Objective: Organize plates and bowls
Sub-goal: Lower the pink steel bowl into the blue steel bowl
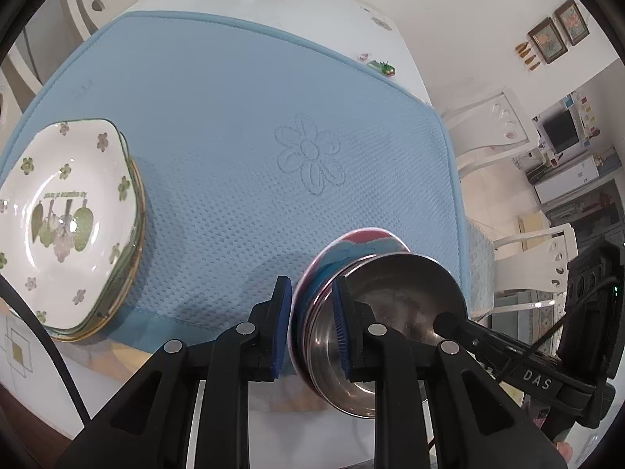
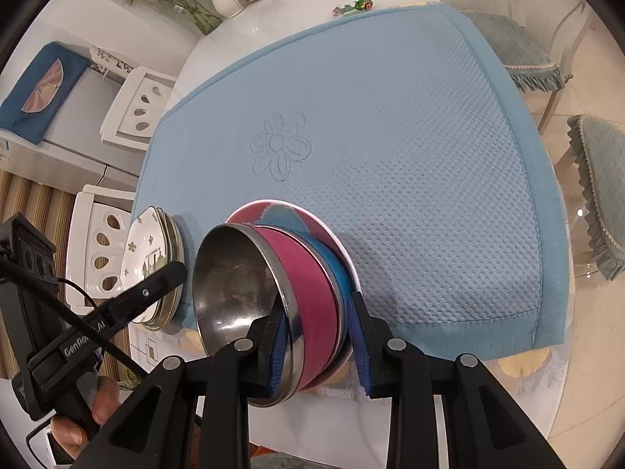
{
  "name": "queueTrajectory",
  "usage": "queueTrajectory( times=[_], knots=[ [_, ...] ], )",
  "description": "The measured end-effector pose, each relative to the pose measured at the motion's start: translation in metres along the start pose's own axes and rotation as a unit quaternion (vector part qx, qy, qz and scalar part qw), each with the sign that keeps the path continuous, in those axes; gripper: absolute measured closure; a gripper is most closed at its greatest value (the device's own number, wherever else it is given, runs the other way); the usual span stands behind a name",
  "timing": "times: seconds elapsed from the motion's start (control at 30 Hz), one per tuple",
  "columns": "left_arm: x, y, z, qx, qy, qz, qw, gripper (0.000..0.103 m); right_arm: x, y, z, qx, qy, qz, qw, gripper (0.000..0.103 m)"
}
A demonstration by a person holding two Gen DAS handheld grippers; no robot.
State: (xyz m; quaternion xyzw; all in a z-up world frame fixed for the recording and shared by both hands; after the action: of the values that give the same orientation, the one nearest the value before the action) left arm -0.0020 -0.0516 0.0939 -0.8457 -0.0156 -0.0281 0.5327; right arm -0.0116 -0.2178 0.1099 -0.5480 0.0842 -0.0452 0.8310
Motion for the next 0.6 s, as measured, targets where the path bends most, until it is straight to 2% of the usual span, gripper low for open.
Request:
queueTrajectory(
  times=[0.13, 0.4, 0.6],
  knots=[
    [0.002, 0.010, -0.004, -0.002, 0.003, 0.011, 0.9999, 0.084, 0.013, 0.005, -0.004, 0.005, 0.006, 0.003, 1.000, 0.075],
    [0.007, 0.018, -0.009, -0.003, 0.009, 0.021, 0.9997, 0.084, 0.037, 0.029, -0.037, 0.069, 0.090, 0.053, 0.992, 0.075],
    [0.007, 0.021, -0.009, -0.010, 0.010, 0.023, 0.9996, 0.084, 0.030, 0.027, -0.023, 0.055, 0.052, 0.044, 0.996, 0.074]
  ],
)
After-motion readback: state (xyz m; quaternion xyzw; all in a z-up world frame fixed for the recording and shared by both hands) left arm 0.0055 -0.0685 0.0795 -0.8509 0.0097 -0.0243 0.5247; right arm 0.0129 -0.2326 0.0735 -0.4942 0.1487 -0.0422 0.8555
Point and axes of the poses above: each gripper's, at about its wrist camera, not at the fingertips, and y roughly the way its jaws point, z to its left, x to its top, the point moved 3 cm from there along y, roughly the way its jaws point, and after that the axes turned 12 degrees about z, right-handed, at the moved point
